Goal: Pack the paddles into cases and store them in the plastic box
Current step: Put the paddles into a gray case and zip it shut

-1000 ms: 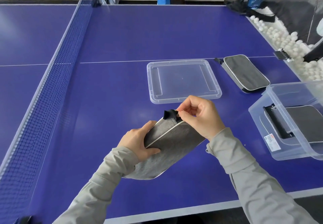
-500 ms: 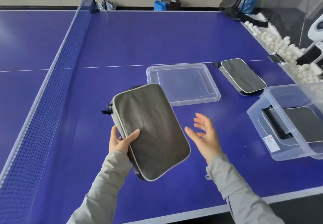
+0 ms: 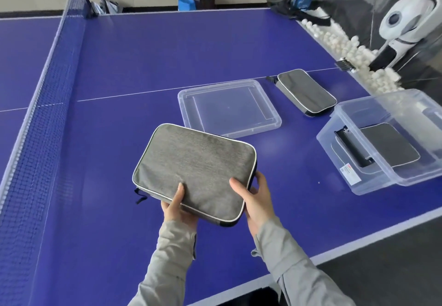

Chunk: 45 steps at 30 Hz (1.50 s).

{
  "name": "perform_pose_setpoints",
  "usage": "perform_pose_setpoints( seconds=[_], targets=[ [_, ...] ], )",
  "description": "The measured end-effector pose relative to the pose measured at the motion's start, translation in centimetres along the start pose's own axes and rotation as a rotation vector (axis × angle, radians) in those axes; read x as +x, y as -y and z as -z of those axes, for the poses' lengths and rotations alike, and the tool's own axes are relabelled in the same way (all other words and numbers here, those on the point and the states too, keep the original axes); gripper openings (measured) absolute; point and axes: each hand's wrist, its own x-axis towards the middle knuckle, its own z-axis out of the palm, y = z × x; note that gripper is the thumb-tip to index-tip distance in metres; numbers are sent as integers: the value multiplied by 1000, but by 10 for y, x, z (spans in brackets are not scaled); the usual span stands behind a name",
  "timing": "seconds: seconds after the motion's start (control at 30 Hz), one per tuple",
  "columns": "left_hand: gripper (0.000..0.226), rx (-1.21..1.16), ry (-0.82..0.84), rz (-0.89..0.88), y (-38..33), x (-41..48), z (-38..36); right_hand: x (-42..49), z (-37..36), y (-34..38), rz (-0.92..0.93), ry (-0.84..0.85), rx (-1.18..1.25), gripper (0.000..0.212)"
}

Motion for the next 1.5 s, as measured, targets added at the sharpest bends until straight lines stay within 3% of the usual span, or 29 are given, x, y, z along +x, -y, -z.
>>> perform_pose_setpoints(
  seconds=[0.2, 0.43, 0.57, 0.73, 0.83, 1.03, 1.33, 1.5],
  targets=[
    [2, 258, 78, 115, 6, -5, 5, -7, 44, 21, 37, -20, 26, 49],
    [47, 382, 131, 40, -5, -9, 2, -20, 135, 70, 87, 60, -8, 58],
    [63, 639, 366, -7, 10, -29, -25, -28, 197, 91, 69, 126, -18, 55],
    [56, 738, 422, -28, 60, -67, -60, -39, 273, 123, 75, 155, -47, 54],
    [43, 717, 426, -52, 103, -90, -76, -44, 318, 142, 76, 146, -111, 58],
    [41, 672, 457, -89, 178, -127, -105, -51, 394, 177, 158, 77, -148, 60],
    [49, 674, 470, -149, 219, -137, -154, -29, 438, 219, 256, 33, -232, 55],
    [51, 665, 453, -160, 242, -116, -185, 13, 452, 244, 295, 2, -248, 66]
  ],
)
